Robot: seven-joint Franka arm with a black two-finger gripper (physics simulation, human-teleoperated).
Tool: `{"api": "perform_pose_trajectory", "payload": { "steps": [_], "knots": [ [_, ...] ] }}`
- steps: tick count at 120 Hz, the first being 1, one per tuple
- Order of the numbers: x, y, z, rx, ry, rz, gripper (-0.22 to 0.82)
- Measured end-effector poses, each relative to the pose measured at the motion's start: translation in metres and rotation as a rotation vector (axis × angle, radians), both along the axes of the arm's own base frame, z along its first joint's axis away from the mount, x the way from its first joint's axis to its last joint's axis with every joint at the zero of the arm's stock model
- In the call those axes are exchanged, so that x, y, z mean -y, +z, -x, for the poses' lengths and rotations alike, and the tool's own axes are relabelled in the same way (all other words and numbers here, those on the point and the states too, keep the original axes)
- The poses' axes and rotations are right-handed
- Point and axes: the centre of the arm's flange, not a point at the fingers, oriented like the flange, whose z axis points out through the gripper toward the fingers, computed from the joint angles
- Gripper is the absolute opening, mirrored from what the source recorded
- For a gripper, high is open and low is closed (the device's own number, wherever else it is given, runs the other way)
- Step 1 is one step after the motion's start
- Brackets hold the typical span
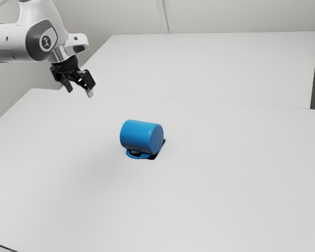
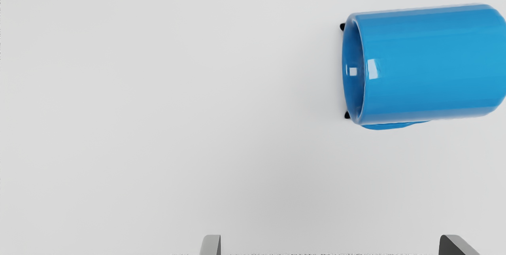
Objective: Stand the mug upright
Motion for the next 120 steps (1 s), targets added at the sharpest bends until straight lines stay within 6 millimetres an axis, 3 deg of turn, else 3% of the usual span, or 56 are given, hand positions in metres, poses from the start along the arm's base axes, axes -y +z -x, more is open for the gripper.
{"api": "perform_pose_trajectory", "payload": {
  "steps": [12,33,77,97,120],
  "knots": [
    [-0.008,-0.016,-0.006,-0.026,0.017,0.003,0.60],
    [0.002,-0.087,-0.032,-0.087,0.045,0.216,0.60],
    [-0.029,-0.199,-0.053,-0.128,0.121,0.618,0.60],
    [-0.038,-0.231,-0.057,-0.125,0.127,0.781,0.60],
    [-0.044,-0.249,-0.061,-0.091,0.118,0.911,0.60]
  ]
}}
